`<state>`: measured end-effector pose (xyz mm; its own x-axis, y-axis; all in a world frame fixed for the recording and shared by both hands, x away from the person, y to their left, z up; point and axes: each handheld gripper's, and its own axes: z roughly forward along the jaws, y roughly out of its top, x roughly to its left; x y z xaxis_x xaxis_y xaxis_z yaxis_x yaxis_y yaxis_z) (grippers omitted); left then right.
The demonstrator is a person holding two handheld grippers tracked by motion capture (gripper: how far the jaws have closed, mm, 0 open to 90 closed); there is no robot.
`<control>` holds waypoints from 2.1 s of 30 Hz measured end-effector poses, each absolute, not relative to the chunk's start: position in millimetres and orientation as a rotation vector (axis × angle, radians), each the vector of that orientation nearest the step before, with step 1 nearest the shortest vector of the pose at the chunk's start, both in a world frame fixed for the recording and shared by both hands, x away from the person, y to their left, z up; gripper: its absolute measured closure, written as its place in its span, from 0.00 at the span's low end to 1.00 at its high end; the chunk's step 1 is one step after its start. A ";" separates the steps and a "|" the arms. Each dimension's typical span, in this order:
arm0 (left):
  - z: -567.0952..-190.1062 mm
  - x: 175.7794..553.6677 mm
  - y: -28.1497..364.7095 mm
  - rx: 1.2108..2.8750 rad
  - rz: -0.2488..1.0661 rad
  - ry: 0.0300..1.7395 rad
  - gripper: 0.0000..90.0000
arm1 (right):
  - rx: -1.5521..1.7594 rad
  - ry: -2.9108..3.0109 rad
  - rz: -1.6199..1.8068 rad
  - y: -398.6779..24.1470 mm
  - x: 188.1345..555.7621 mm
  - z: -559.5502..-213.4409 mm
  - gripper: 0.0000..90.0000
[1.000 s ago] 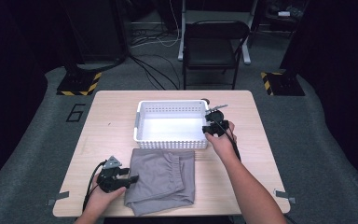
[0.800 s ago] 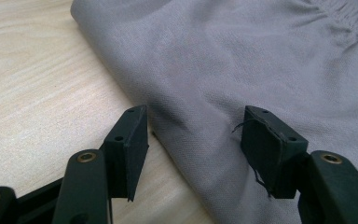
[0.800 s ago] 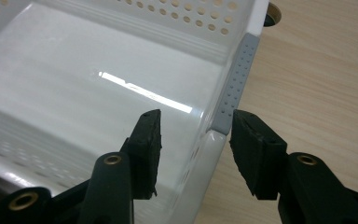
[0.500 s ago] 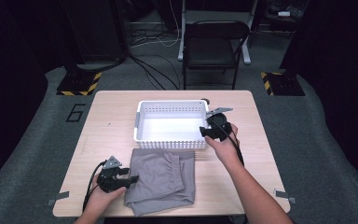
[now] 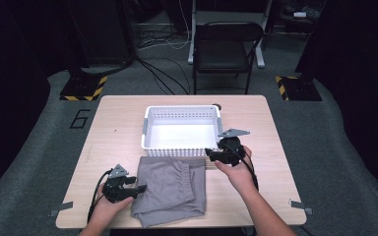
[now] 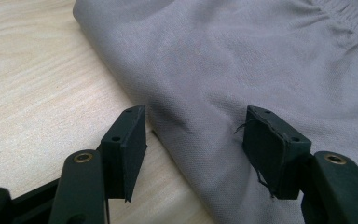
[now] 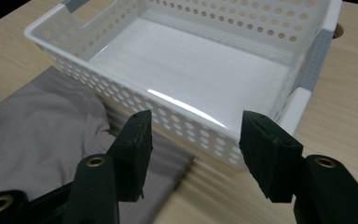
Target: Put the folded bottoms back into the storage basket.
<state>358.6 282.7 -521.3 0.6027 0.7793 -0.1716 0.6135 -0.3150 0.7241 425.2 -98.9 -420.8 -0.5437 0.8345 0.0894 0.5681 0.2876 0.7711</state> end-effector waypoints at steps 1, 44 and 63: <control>-521.3 358.5 282.6 2.040 0.268 1.100 0.43 | 1.282 2.227 1.141 -99.9 421.0 -423.1 0.44; -523.2 359.8 282.7 2.028 0.282 1.113 0.26 | 1.159 2.364 1.077 -86.0 350.8 -474.1 0.48; -523.1 359.6 282.2 2.055 0.266 1.081 0.22 | 1.223 2.454 1.017 -73.8 357.8 -500.4 0.52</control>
<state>359.6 282.2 -523.1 0.6156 0.7709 -0.1637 0.6071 -0.3315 0.7222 357.8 -73.8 -500.4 -0.6307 0.7687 0.1066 0.6187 0.4152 0.6669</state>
